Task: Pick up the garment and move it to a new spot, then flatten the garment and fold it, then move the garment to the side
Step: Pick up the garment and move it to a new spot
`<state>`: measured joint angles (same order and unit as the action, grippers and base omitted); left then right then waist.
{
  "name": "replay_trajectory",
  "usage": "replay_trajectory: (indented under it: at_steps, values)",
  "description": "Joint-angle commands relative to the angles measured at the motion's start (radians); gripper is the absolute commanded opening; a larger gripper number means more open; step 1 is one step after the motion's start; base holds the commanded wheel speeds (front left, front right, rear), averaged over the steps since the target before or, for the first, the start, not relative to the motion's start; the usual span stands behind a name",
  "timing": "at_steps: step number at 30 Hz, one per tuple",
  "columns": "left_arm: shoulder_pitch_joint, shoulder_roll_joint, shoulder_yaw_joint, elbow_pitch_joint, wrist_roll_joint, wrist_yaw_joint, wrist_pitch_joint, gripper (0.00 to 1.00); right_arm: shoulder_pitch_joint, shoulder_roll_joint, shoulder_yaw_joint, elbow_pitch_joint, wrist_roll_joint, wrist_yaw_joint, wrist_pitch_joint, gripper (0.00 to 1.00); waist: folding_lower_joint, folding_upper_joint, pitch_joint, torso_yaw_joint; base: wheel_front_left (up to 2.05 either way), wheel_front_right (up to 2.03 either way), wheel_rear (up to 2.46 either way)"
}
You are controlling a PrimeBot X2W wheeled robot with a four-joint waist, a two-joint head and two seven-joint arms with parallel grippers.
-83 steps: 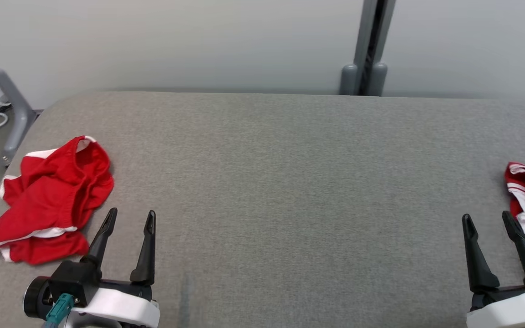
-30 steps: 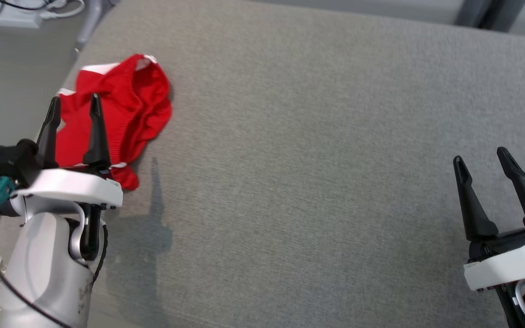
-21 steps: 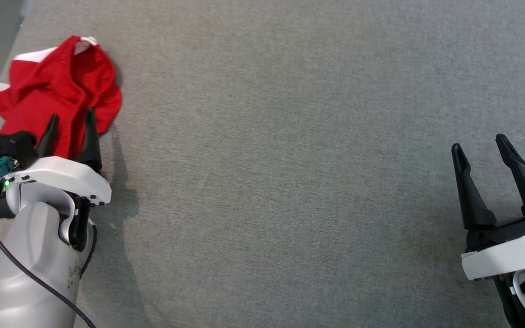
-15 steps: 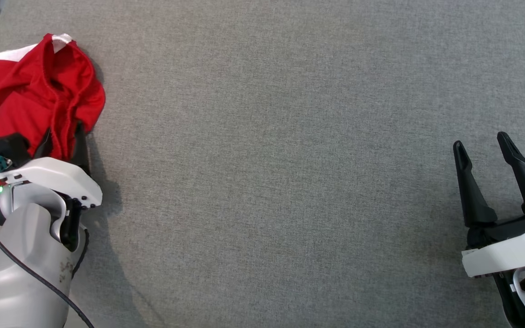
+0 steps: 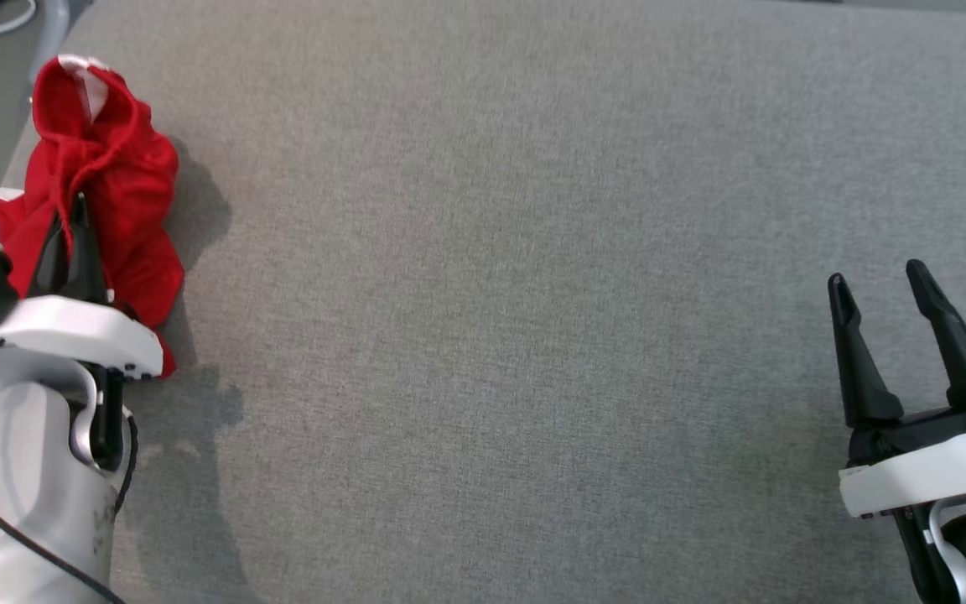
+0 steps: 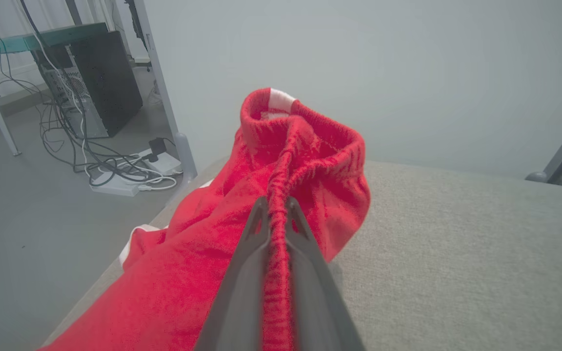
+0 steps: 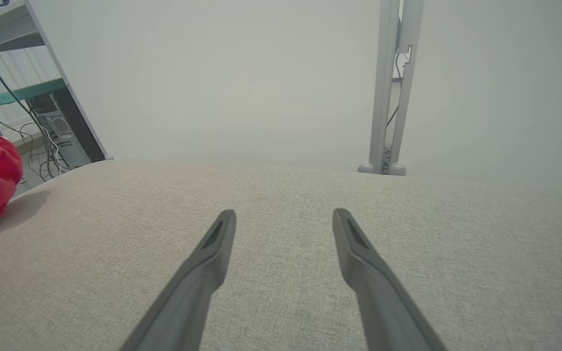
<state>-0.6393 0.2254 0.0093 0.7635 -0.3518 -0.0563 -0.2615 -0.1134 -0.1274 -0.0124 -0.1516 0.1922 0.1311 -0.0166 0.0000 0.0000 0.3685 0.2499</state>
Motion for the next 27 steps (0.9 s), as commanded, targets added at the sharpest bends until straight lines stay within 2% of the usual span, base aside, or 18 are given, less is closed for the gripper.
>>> replay_trajectory:
  at_steps: [1, 9, 18, 22, 27]
  values:
    - [0.038, -0.002, 0.012, -0.052, 0.013, 0.013, -0.004, 0.0, 0.01, 0.001, 0.003, 0.006, 0.005, -0.001, -0.01, 1.0, 0.0, 0.0, -0.046, -0.009, 0.0, 0.0, 0.0]
    - [0.331, -0.032, 0.027, -0.421, 0.064, 0.087, 0.005, 0.0, 0.062, 0.022, 0.024, 0.051, 0.02, -0.001, -0.043, 1.0, 0.0, 0.0, -0.184, -0.057, 0.0, 0.0, 0.0]
    - [0.543, -0.073, -0.017, -0.753, 0.097, 0.161, 0.107, 0.0, 0.1, 0.04, 0.015, 0.053, 0.029, -0.001, -0.052, 1.0, 0.0, 0.0, -0.222, -0.12, 0.0, 0.0, 0.0]
    - [0.573, -0.084, -0.053, -0.858, 0.112, 0.166, 0.142, 0.0, 0.091, 0.045, 0.027, 0.053, 0.038, -0.001, -0.055, 1.0, 0.0, 0.0, -0.21, -0.178, 0.0, 0.0, 0.0]
    - [0.501, -0.09, -0.126, -0.908, 0.134, 0.134, 0.173, 0.0, 0.068, 0.052, 0.036, 0.052, 0.04, -0.001, -0.059, 1.0, 0.0, 0.0, -0.165, -0.278, 0.0, 0.0, 0.0]
